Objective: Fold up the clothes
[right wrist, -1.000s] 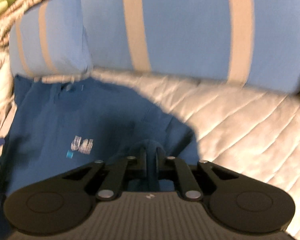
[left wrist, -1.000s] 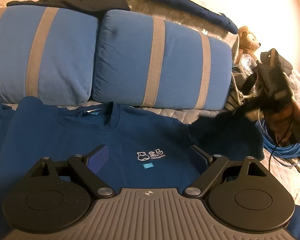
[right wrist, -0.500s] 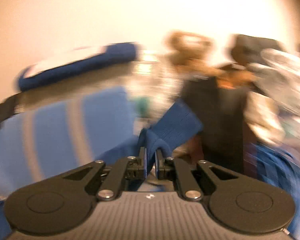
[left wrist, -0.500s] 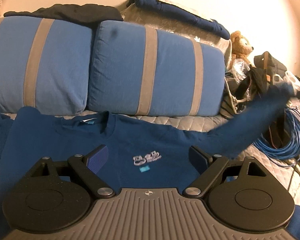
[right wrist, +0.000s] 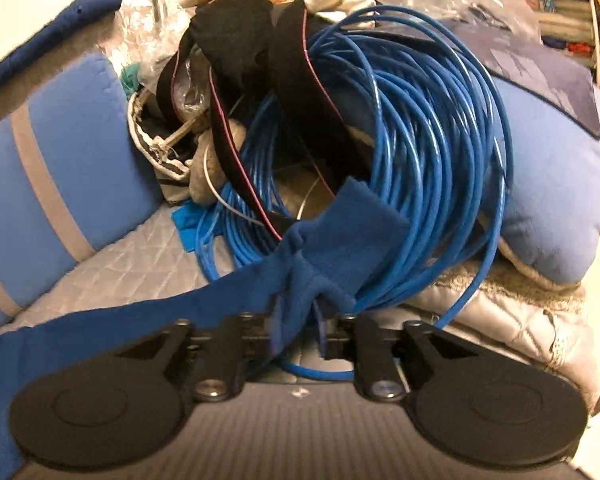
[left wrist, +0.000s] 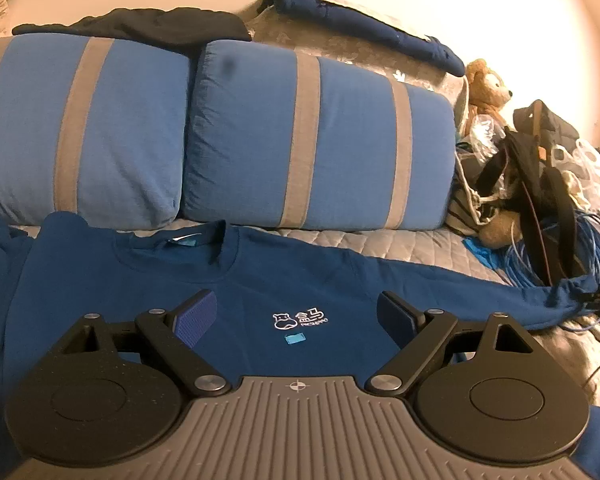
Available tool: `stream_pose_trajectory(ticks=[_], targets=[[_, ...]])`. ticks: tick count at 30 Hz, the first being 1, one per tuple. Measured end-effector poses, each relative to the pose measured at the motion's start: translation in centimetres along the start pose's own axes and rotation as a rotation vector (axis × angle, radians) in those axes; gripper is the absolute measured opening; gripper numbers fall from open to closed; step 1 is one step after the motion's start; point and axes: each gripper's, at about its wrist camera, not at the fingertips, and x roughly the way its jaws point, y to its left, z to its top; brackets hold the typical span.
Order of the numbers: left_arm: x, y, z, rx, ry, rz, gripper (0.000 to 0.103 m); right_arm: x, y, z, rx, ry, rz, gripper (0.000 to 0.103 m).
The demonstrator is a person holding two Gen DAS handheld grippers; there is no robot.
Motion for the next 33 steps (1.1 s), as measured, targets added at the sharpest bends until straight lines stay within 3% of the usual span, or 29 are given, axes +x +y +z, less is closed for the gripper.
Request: stream_pose_trajectory(ticks=[4, 7, 9, 10, 13, 21, 25, 30, 33], targets=[[0.0, -0.1, -0.1, 0.004, 0.003, 0.001, 0.088, 0.3, -1.5, 0.2, 0.082, 0.031, 0.040, 0.063], [0.0, 0.0, -0.1, -0.004, 0.004, -0.001, 0.088, 1.5, -3.2, 0.0, 0.215, 0.045, 0.053, 0.064], [0.0, 0.1, -0.1, -0.009, 0.006, -0.003, 0.088, 2.1, -4.2, -0.1, 0.300, 0.047, 0.049, 0.058], [0.1, 0.1, -0.1, -0.009, 0.008, -0.001, 0.088, 2.2, -4.3, -0.1, 0.312, 0.051, 0.045, 0.042], [0.2, 0.0, -0.1, -0.002, 0.013, 0.000, 0.088, 2.0, -3.7, 0.4, 0.282, 0.075, 0.026, 0.027], [0.3, -0.1, -0.2, 0.005, 0.020, 0.004, 0.088, 1.2, -1.9, 1.8, 0.202, 0.140, -0.024, 0.024], [0.3, -0.1, -0.3, 0.006, 0.019, 0.006, 0.088, 0.7, -1.0, 2.5, 0.159, 0.160, -0.046, 0.027], [0.3, -0.2, -0.3, 0.009, 0.019, 0.009, 0.088, -0.3, 0.3, 3.1, 0.066, 0.055, -0.035, 0.029], [0.3, -0.2, -0.3, 0.009, 0.023, 0.012, 0.088, -1.0, 1.0, 3.4, 0.010, -0.008, -0.028, 0.022]])
